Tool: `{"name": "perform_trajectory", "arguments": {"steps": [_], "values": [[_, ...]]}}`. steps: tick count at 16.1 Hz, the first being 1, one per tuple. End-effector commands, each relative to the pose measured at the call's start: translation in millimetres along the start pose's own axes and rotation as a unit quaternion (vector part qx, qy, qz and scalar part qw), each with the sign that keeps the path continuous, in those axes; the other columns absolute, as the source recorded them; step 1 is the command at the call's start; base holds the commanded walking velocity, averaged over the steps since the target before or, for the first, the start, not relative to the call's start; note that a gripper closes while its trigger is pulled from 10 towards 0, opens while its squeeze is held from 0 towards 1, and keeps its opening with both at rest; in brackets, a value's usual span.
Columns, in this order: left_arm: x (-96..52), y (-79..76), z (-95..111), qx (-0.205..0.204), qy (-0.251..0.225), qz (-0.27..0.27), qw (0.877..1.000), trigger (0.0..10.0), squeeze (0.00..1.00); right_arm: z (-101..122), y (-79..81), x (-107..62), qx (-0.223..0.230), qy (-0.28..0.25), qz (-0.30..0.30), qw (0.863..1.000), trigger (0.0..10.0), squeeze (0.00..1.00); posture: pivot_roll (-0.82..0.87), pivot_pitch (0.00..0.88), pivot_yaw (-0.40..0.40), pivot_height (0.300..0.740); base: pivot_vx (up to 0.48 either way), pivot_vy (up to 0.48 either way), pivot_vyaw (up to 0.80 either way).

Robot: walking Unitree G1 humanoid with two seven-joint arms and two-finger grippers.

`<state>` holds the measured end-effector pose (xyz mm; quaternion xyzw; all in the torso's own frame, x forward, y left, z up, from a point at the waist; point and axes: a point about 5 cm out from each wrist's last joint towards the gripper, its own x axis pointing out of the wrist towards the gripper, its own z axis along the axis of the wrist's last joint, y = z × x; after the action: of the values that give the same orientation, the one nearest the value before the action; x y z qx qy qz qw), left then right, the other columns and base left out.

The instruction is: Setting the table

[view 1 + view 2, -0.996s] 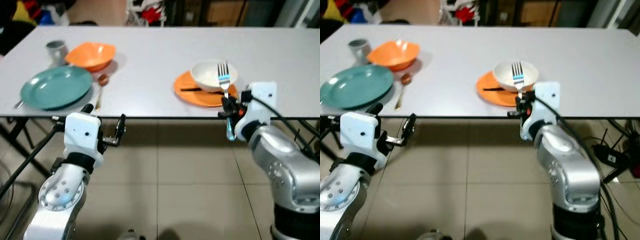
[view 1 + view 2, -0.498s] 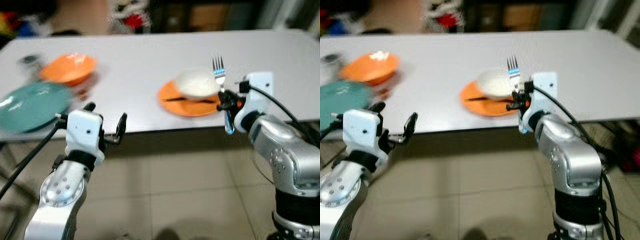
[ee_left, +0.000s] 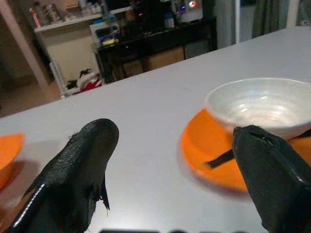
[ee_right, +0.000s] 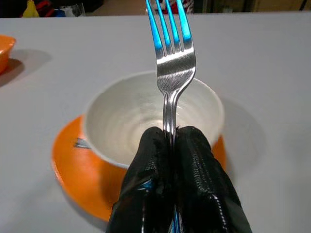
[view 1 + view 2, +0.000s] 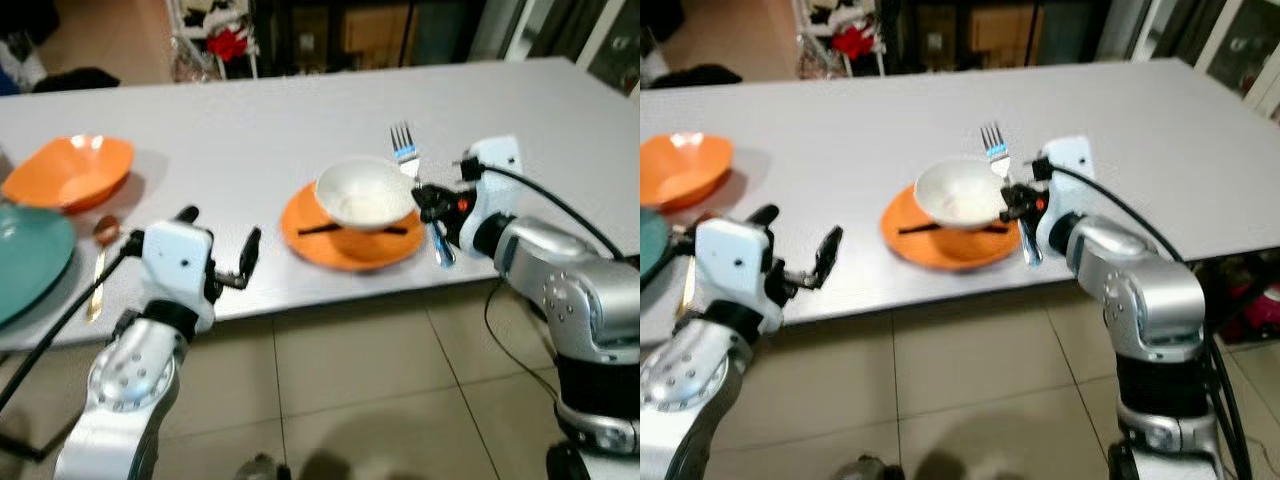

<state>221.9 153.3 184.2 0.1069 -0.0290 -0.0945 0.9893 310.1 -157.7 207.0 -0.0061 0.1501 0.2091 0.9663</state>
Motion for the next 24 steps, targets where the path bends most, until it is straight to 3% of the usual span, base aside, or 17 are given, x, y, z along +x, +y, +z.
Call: {"name": "perform_trajectory", "arguments": {"steps": [1, 6, 10, 13, 16, 24], "values": [[-1.1, -2.9, 1, -0.001, 0.0, -0.008, 1.0, 10.0, 0.0, 6, -5.6, -2.1, -0.004, 0.002, 0.011, 1.0, 10.0, 0.0, 0.0, 0.076, 0.02, 0.74, 0.356, 0.0, 0.0], [-3.0, -4.8, 1, 0.005, 0.005, -0.03, 1.0, 10.0, 0.0, 9, -7.3, 0.9, -0.003, 0.036, 0.072, 0.997, 10.0, 0.0, 0.0, 0.077, 0.018, 0.74, 0.354, 0.0, 0.0], [-4.3, -14.0, 1, 0.007, 0.017, -0.101, 0.995, 10.0, 0.0, 17, -6.8, 4.4, 0.005, 0.065, 0.148, 0.987, 10.0, 0.0, 0.01, 0.081, 0.008, 0.74, 0.0, 0.0, 0.0], [-4.0, -22.1, 5, 0.008, 0.024, -0.189, 0.982, 10.0, 0.0, 23, -5.4, 5.6, 0.018, 0.09, 0.194, 0.977, 10.0, 0.0, 0.02, 0.087, -0.003, 0.74, 0.0, 0.0, 0.0], [-8.5, -29.9, 6, 0.008, 0.04, -0.255, 0.966, 10.0, 0.0, 21, -9.1, 6.3, 0.011, 0.12, 0.202, 0.972, 10.0, 0.0, 0.01, 0.089, 0.003, 0.74, 0.0, 0.0, 0.0], [-13.4, -40.6, 5, 0.005, 0.065, -0.32, 0.945, 10.0, 0.0, 9, -22.5, 32.2, 0.02, 0.196, 0.175, 0.965, 10.0, 0.0, 0.01, 0.096, 0.009, 0.74, 0.0, 0.0, 0.0]]}}
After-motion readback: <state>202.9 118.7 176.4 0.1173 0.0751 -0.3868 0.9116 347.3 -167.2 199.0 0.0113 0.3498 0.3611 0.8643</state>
